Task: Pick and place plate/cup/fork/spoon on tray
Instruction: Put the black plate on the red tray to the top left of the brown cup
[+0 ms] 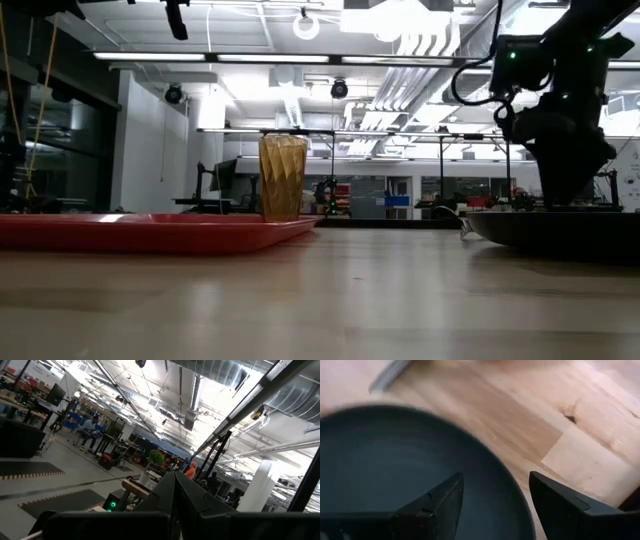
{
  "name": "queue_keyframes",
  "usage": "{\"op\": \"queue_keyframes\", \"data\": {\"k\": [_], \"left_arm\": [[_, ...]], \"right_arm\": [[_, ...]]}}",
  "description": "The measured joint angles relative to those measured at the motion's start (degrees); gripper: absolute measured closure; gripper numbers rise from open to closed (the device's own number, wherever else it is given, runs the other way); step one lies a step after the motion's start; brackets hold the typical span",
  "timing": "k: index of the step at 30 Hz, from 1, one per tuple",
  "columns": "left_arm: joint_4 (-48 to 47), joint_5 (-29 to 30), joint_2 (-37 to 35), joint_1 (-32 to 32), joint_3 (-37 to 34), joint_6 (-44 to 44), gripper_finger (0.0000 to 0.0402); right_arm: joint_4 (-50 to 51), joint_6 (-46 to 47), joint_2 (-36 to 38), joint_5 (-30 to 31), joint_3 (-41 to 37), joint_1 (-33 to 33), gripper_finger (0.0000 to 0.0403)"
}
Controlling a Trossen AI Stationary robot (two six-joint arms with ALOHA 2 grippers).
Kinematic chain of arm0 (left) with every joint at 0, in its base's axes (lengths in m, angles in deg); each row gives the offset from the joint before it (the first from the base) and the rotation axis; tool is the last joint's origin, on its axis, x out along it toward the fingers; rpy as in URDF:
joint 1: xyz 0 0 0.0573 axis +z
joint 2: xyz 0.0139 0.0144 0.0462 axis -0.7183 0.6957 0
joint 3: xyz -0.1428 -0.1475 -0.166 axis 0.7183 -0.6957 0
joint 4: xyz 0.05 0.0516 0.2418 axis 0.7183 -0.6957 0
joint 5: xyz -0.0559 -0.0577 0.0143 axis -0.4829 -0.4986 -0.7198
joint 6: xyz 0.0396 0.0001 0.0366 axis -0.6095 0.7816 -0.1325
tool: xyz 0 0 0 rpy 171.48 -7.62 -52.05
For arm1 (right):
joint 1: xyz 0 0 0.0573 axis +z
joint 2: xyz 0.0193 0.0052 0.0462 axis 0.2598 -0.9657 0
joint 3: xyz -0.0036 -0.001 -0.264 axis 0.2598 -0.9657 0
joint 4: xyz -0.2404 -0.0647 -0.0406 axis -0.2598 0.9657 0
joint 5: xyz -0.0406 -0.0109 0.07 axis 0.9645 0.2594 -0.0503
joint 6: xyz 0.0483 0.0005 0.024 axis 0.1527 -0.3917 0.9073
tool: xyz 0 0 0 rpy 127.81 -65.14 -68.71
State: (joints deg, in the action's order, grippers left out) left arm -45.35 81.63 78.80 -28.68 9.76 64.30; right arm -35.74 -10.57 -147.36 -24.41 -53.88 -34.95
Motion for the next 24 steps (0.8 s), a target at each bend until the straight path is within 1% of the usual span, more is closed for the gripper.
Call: {"op": "queue_keyframes", "data": {"k": [6,14,17,20,22,24], "left_arm": [[0.0,0.0,0.0,0.0,0.0,0.0,0.0399],[0.0,0.0,0.0,0.0,0.0,0.5,0.0398],[0.0,0.0,0.0,0.0,0.0,0.6,0.0399],[0.0,0.0,0.0,0.0,0.0,0.6,0.0399],[0.0,0.0,0.0,0.0,0.0,0.6,0.0398],[0.0,0.0,0.0,0.0,0.0,0.6,0.0398]], "right_arm": [[-0.3,-6.9,-6.4,0.8,0.0,-0.5,0.0185],[-2.1,-7.2,-13.8,0.9,0.0,-1.5,0.0186],[-2.6,-7.2,-15.5,0.2,0.1,-1.5,0.0194],[-2.9,-5.9,-16.0,0.0,0.1,-1.5,0.0226],[-3.0,-5.2,-16.0,0.0,0.1,-1.5,0.0263],[-2.6,-5.2,-16.0,-0.7,0.1,-1.5,0.0312]]}}
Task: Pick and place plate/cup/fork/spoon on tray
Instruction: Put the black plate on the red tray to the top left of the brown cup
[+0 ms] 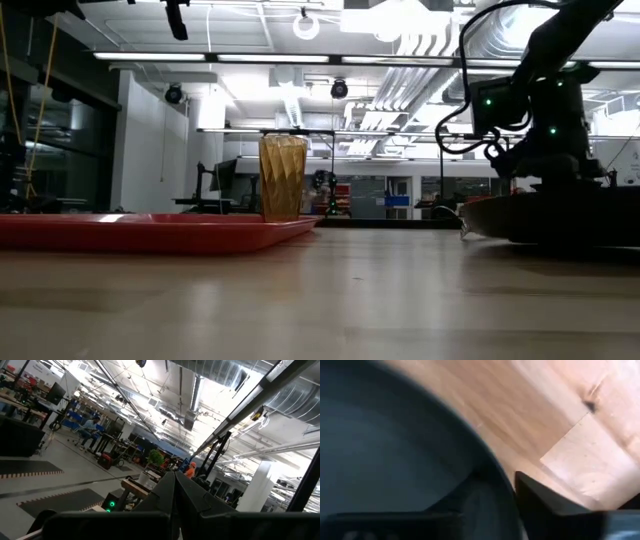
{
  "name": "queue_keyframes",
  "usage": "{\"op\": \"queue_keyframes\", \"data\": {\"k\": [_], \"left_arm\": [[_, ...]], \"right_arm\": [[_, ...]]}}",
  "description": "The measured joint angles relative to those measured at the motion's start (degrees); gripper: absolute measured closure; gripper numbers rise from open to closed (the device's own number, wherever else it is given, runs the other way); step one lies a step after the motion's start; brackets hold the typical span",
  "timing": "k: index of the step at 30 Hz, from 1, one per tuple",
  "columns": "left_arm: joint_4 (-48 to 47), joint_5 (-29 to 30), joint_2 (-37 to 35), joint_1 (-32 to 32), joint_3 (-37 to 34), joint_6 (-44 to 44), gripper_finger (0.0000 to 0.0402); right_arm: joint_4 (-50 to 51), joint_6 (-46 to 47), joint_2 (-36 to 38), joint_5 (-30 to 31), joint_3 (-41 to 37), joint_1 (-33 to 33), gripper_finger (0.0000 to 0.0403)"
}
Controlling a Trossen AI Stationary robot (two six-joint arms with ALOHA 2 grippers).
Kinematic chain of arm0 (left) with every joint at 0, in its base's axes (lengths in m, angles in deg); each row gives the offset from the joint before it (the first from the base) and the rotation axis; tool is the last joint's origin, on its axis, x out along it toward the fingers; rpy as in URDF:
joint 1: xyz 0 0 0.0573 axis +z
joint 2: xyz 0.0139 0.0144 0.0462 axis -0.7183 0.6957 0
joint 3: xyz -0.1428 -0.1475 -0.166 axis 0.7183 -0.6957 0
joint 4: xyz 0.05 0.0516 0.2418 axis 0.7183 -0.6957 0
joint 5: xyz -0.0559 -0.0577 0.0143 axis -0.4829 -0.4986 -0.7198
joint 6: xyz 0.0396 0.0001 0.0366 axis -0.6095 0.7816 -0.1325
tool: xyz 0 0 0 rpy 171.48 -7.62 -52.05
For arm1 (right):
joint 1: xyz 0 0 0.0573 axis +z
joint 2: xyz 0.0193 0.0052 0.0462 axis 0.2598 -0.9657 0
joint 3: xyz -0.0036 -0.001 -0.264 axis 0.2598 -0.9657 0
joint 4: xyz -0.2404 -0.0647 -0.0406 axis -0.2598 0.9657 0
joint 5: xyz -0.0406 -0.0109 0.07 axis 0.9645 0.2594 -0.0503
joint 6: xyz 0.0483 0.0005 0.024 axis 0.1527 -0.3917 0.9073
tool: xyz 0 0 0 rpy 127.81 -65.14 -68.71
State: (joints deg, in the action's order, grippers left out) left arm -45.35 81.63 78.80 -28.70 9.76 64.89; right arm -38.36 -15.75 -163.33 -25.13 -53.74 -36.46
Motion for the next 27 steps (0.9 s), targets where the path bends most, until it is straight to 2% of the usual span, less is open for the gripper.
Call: {"op": "queue_keyframes", "data": {"k": [2,4,7,13,18,22,27], "left_arm": [[0.0,0.0,0.0,0.0,0.0,0.0,0.0398],[0.0,0.0,0.0,0.0,0.0,0.2,0.0398],[0.0,-0.4,0.0,0.0,0.0,3.2,0.0398],[-1.1,-0.5,0.0,0.0,0.0,4.3,0.0399],[-1.2,-0.5,0.0,0.0,0.0,4.3,0.0398],[-1.2,0.0,0.0,0.0,0.0,3.1,0.0398],[-1.2,1.4,0.0,0.0,0.0,2.4,0.0398]], "right_arm": [[0.0,-0.4,0.2,-2.0,0.1,0.0,0.0367],[-0.2,-0.4,1.0,-3.8,0.4,0.1,0.0388],[2.2,1.4,2.8,-5.3,1.6,0.1,0.0386],[4.6,0.9,10.6,-14.7,6.4,0.2,0.0400],[-1.1,4.0,15.0,-22.6,10.8,2.1,0.0402],[-10.4,11.6,13.4,-19.8,12.6,5.7,0.0402],[-28.0,22.0,6.1,-13.2,12.8,10.4,0.0402]]}}
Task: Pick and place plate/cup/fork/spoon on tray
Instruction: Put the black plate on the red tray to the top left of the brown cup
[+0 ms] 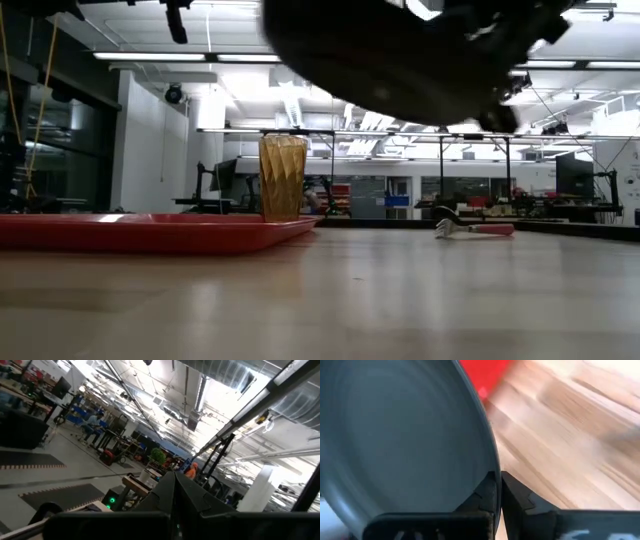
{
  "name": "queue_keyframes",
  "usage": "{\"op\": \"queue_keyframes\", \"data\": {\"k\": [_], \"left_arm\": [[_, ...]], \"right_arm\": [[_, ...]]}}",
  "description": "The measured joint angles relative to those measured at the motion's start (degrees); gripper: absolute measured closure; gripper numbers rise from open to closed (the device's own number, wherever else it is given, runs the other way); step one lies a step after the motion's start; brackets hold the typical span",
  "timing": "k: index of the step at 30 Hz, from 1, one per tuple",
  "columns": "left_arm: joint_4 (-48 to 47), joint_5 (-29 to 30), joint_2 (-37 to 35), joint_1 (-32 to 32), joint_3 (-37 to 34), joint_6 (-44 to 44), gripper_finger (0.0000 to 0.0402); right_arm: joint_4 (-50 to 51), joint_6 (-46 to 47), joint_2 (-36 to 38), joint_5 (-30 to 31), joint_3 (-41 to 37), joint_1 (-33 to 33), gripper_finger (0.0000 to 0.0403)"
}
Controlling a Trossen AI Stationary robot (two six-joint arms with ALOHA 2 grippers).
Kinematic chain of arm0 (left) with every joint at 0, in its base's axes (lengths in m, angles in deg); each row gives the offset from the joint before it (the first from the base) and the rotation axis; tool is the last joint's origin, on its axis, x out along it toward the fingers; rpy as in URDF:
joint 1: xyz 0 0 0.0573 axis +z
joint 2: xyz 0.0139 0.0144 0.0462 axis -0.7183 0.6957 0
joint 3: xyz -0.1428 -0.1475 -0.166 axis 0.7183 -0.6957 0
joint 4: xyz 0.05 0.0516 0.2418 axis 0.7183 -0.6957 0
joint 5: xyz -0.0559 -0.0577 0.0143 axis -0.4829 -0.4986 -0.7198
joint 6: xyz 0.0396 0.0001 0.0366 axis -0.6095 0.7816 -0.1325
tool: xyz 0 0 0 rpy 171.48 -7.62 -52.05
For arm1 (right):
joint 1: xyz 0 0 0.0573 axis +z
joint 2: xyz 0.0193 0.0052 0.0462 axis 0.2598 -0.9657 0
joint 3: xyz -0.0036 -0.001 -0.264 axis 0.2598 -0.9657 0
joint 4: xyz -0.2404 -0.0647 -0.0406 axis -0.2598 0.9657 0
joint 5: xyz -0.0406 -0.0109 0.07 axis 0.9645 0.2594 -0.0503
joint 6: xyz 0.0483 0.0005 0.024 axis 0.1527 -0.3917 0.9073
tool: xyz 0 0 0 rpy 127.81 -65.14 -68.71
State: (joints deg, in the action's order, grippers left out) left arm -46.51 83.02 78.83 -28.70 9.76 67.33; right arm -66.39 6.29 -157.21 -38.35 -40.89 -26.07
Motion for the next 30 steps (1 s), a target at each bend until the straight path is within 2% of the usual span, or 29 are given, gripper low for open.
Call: {"op": "queue_keyframes", "data": {"k": [5,7,11,14,17,22,26,30], "left_arm": [[0.6,1.6,0.0,0.0,0.0,-2.5,0.0399],[2.2,1.6,0.0,0.0,0.0,-6.4,0.0398],[7.9,1.6,-0.1,0.0,0.0,-13.8,0.0398],[7.2,1.6,-0.7,0.3,1.4,-16.1,0.0398],[2.9,0.6,-1.6,0.9,4.2,-17.2,0.0398],[-7.7,-0.2,-2.2,1.2,9.2,-20.4,0.0398],[-13.0,-0.2,-2.2,1.2,11.7,-21.7,0.0398],[-14.1,-0.3,-2.2,1.2,11.8,-22.0,0.0398]], "right_arm": [[-18.6,10.9,-11.5,6.2,0.1,4.1,0.0402],[-19.8,14.6,-16.4,9.6,2.8,5.9,0.0402],[-14.1,19.5,-26.3,15.3,13.5,9.5,0.0403],[-8.1,22.6,-33.9,17.9,23.3,10.7,0.0403],[-4.1,25.8,-41.2,19.9,32.1,10.8,0.0403],[-3.0,28.7,-51.6,19.6,43.9,9.9,0.0403],[0.6,29.0,-57.5,19.5,51.5,9.0,0.0403],[7.5,29.0,-61.1,19.9,57.3,8.1,0.0403]]}}
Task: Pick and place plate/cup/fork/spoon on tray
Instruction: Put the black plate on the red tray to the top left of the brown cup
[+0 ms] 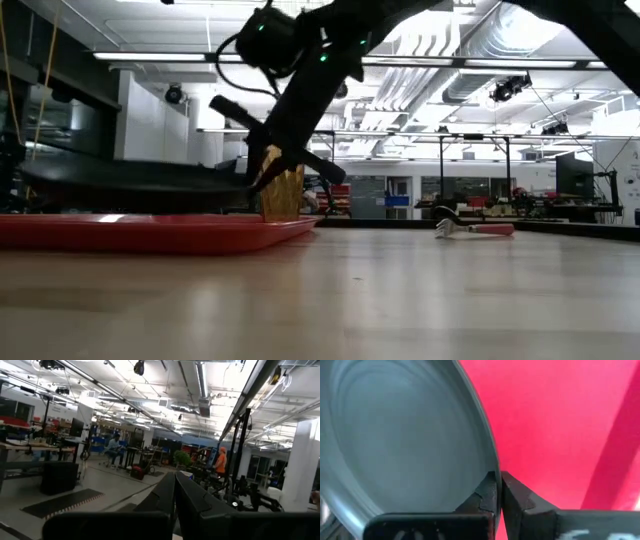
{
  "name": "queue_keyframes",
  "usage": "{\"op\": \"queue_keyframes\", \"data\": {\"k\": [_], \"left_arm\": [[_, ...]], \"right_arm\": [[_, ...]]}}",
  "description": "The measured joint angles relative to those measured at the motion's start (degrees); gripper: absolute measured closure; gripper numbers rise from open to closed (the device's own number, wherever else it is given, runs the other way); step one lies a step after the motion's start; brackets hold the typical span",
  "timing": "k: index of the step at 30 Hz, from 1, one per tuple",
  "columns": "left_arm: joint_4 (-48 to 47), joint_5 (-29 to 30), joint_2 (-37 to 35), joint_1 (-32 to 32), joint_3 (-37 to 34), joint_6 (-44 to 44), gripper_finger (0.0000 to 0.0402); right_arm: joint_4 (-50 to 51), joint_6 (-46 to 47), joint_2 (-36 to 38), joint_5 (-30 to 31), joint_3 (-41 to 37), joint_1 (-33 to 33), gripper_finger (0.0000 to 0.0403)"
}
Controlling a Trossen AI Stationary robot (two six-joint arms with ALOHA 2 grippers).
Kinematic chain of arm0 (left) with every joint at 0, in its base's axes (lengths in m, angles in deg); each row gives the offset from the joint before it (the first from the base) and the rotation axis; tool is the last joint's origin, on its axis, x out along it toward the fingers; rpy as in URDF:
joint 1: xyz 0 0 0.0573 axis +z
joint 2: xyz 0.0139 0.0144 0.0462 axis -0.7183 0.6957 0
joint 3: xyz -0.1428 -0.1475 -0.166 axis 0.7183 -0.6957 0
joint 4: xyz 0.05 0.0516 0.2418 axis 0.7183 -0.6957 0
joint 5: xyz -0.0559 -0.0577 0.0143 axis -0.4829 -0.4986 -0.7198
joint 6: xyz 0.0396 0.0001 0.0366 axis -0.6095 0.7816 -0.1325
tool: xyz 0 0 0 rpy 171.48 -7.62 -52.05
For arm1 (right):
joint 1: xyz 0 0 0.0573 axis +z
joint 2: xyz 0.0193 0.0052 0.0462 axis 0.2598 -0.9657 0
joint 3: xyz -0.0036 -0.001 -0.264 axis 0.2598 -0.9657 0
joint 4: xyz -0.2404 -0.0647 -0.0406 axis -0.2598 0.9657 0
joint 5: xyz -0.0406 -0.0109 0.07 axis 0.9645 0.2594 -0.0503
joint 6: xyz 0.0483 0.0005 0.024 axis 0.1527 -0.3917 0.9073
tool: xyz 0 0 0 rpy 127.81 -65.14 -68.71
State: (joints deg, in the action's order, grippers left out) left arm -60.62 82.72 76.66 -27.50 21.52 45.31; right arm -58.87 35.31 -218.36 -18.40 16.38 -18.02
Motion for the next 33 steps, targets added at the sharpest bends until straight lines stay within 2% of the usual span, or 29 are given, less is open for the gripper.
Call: {"op": "queue_keyframes", "data": {"k": [11,26,29,33], "left_arm": [[-2.7,-1.8,0.0,0.0,0.0,0.5,0.0398],[-2.9,-1.8,0.0,0.0,0.0,0.4,0.0398],[-2.8,-1.8,0.0,0.0,0.0,0.4,0.0398],[-2.9,-1.8,0.0,0.0,0.0,0.4,0.0398]], "right_arm": [[5.4,1.2,-1.3,0.9,1.5,-2.0,0.0403],[4.9,1.1,-1.3,2.1,1.5,-2.0,0.0400],[4.9,1.0,-1.3,2.2,1.5,-2.0,0.0380],[4.9,0.6,-1.3,2.3,1.5,-2.0,0.0329]]}}
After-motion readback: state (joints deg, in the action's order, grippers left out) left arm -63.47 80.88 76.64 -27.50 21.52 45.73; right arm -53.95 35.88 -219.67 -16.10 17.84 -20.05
